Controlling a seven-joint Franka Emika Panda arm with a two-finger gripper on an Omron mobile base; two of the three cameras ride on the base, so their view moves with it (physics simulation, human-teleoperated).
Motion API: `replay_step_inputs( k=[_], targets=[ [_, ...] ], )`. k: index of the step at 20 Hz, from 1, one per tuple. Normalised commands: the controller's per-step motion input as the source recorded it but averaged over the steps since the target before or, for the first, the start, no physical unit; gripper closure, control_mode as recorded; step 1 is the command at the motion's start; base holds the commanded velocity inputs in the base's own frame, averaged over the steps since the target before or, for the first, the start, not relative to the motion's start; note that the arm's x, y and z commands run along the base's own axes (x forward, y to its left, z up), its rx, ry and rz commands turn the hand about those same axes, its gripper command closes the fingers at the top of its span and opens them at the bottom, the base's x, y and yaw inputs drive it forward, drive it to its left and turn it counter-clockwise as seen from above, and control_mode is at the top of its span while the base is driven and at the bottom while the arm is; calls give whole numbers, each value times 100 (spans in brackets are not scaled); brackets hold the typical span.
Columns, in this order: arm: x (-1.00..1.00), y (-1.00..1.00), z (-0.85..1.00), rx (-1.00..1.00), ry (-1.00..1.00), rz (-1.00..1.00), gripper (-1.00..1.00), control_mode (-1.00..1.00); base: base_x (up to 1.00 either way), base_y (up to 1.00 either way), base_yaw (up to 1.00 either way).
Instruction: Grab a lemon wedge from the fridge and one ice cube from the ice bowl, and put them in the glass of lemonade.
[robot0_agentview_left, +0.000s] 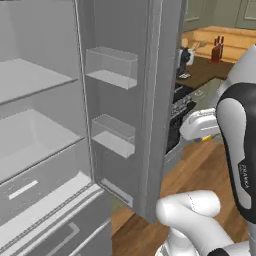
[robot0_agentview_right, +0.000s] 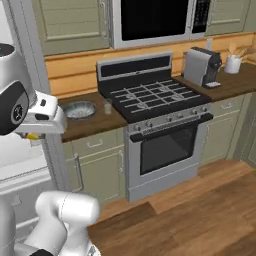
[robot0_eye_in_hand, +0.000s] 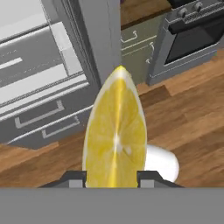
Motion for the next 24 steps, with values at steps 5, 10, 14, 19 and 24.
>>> replay_step_inputs(
  k=[5, 10, 14, 19, 24],
  targets=[
    [0, 0, 0, 0, 0, 0, 100, 100, 0, -43, -84],
    [0, 0, 0, 0, 0, 0, 100, 100, 74, -19, -29],
    [0, 0, 0, 0, 0, 0, 100, 100, 100, -11, 35],
    [0, 0, 0, 0, 0, 0, 100, 100, 94, -4, 82],
    [0, 0, 0, 0, 0, 0, 100, 100, 78, -17, 92]
  ],
)
